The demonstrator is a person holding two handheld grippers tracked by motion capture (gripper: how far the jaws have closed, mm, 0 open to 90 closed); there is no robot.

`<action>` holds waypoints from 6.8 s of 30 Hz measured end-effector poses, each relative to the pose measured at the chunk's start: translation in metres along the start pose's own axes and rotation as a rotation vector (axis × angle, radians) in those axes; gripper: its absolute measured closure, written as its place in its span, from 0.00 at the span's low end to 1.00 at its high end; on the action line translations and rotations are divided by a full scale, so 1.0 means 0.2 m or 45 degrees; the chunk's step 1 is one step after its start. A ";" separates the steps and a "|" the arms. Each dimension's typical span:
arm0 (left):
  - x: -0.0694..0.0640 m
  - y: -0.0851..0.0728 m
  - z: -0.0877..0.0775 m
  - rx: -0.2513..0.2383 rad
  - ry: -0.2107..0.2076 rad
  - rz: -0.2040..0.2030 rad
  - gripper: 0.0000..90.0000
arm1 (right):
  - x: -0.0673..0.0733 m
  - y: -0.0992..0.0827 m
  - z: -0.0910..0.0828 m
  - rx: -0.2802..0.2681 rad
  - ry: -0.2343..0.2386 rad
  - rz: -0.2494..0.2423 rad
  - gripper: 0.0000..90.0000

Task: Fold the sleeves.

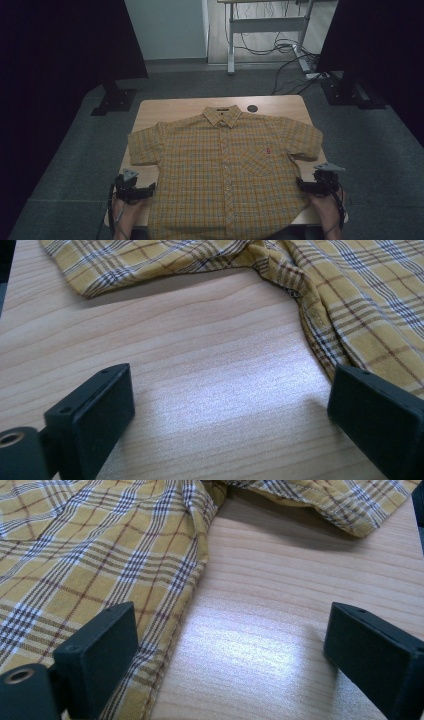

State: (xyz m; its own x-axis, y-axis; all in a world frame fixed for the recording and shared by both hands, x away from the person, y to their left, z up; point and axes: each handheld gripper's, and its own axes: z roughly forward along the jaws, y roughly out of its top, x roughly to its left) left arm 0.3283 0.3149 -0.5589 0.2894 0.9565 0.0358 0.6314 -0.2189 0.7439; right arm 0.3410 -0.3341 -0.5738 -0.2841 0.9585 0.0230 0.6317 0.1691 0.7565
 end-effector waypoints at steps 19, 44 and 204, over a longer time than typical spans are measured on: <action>0.00 0.01 0.01 -0.001 0.001 -0.004 0.06 | 0.00 0.00 0.01 0.015 0.012 -0.012 0.02; 0.06 0.13 0.02 -0.037 0.001 0.001 0.09 | 0.00 0.00 0.01 0.016 0.011 -0.013 0.02; -0.37 0.62 0.57 -0.112 -0.223 0.027 0.65 | 0.00 0.01 0.01 0.016 0.023 -0.026 0.02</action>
State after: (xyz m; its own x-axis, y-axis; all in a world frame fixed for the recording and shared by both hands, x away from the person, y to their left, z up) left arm 0.4667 0.1948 -0.5456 0.4274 0.9022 -0.0588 0.5609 -0.2135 0.7999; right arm 0.3439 -0.3325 -0.5740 -0.3100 0.9505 0.0197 0.6345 0.1914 0.7489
